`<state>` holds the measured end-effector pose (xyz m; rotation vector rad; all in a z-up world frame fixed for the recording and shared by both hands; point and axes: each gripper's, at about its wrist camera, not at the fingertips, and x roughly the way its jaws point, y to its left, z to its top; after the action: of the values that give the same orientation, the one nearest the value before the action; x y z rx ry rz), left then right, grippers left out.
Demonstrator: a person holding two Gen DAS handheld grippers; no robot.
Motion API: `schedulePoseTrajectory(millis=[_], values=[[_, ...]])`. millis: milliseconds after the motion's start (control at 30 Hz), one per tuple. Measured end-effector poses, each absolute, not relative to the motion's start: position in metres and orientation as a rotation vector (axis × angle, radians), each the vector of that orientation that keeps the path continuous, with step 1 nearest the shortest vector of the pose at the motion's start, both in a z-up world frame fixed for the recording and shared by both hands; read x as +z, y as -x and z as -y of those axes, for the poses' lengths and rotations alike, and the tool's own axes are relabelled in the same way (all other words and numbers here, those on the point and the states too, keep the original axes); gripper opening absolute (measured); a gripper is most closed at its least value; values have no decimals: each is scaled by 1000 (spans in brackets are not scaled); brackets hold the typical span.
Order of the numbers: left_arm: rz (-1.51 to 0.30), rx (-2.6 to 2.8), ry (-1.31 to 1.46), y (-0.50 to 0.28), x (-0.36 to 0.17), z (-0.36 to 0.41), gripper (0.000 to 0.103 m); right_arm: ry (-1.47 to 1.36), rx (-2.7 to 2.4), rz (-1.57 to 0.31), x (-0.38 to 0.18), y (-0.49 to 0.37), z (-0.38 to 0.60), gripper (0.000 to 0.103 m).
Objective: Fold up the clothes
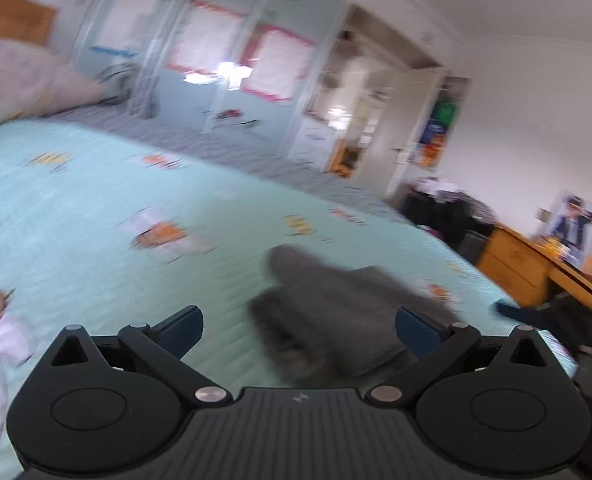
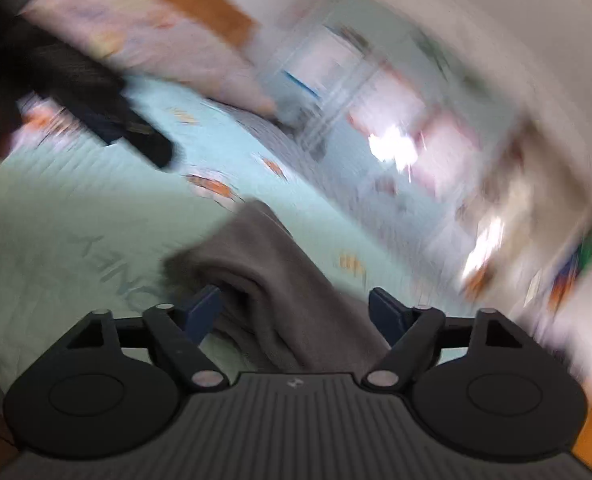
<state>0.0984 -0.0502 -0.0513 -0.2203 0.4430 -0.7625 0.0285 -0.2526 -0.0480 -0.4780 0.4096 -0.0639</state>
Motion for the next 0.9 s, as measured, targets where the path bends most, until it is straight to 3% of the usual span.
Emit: schedulePoseTrajectory(millis=[133,267,400,567,900], values=[[-383,-862,92,-91,-37,96,102,-16,-54,-527,-38,-42,349,58],[-311,-888,-187,-73,-46,144,102,-509,5,-500,-47,-33,421,56],[-220,-879,-546,-43,-65,184,100,-802,21,-456,-76,-34,447,50],[-167,-852,-707,-33,-72,209,100,-1235,78,-376,-115,-36,474,42],[-197,-786,-807,-50,-98,221,98,-1402,96,-339,-128,-49,475,42]])
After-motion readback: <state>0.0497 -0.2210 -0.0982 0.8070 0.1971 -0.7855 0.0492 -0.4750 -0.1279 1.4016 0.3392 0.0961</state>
